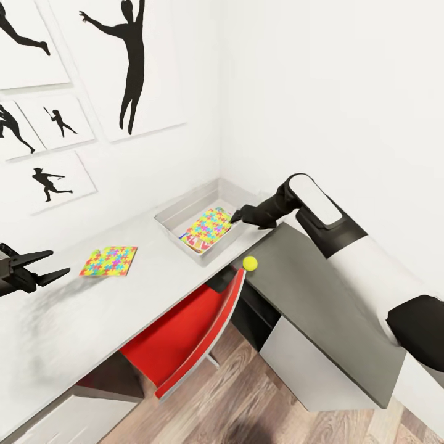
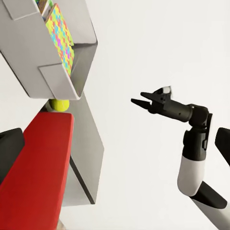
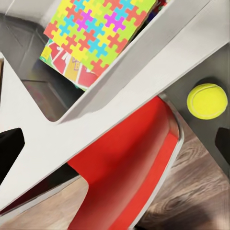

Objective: Put all the toys in the child's room - the three board games (two on the bed and one on the table), the two jigsaw puzzles on the table, and the tennis ball on the table - inside the toy box on the table in the child's room.

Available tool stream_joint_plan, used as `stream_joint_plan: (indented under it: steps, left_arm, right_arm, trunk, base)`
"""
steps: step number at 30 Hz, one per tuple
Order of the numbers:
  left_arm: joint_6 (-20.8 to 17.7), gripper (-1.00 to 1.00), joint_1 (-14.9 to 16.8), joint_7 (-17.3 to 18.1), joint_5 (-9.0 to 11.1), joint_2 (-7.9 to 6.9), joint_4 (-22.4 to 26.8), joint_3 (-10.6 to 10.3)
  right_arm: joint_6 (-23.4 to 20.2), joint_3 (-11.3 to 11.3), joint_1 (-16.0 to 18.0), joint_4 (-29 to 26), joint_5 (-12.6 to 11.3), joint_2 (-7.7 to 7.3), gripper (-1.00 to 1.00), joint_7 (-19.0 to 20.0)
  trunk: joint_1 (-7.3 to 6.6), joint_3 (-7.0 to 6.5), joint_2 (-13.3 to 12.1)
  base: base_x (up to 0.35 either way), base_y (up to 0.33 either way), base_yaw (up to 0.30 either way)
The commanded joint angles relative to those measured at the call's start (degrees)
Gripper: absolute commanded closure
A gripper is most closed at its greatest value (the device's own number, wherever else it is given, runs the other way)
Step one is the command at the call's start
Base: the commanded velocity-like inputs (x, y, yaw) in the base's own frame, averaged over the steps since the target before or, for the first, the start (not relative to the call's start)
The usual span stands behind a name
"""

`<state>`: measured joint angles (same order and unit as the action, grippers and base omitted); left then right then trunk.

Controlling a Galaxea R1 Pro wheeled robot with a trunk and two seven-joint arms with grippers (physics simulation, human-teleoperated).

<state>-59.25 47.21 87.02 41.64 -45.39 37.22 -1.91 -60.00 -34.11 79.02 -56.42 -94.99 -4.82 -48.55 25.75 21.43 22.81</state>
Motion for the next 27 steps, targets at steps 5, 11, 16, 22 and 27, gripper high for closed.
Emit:
stream_joint_plan:
  steps: [5, 11, 16, 22, 27]
  left_arm:
    - [-0.6, -1.0, 0.1, 0.3, 0.0, -0.05, 0.0, -0.2]
    - [-0.6, -1.0, 0.1, 0.3, 0.0, -0.05, 0.0, -0.2]
    - [-0.6, -1.0, 0.1, 0.3, 0.0, -0.05, 0.1, -0.1]
    - [-0.6, -1.0, 0.1, 0.3, 0.0, -0.05, 0.2, -0.1]
    - [-0.6, -1.0, 0.1, 0.3, 0.0, -0.05, 0.2, -0.1]
  right_arm:
    - [0.0, -1.0, 0.1, 0.6, -0.5, -0.18, -1.0, -0.5]
    - [0.0, -2.0, 0.1, 2.2, -0.5, -0.33, -1.0, -0.5]
    - [0.0, -3.6, 0.1, 4.3, -0.5, -0.65, -1.0, -0.4]
    - [0.0, -4.1, 0.1, 5.6, -0.5, -0.85, -1.0, -0.4]
    - [0.0, -4.8, 0.1, 6.9, -0.5, -0.93, -1.0, -0.4]
  trunk:
    - [0.03, 0.11, 0.1]
    - [0.03, 0.11, 0.1]
    - [0.03, 0.11, 0.1]
    - [0.03, 0.11, 0.1]
    - [0.03, 0.11, 0.1]
  base:
    - [-0.005, 0.0, 0.0]
    - [-0.001, 0.0, 0.0]
    - [0.0, 0.0, 0.0]
    - [-0.034, 0.0, 0.0]
    - [-0.136, 0.0, 0.0]
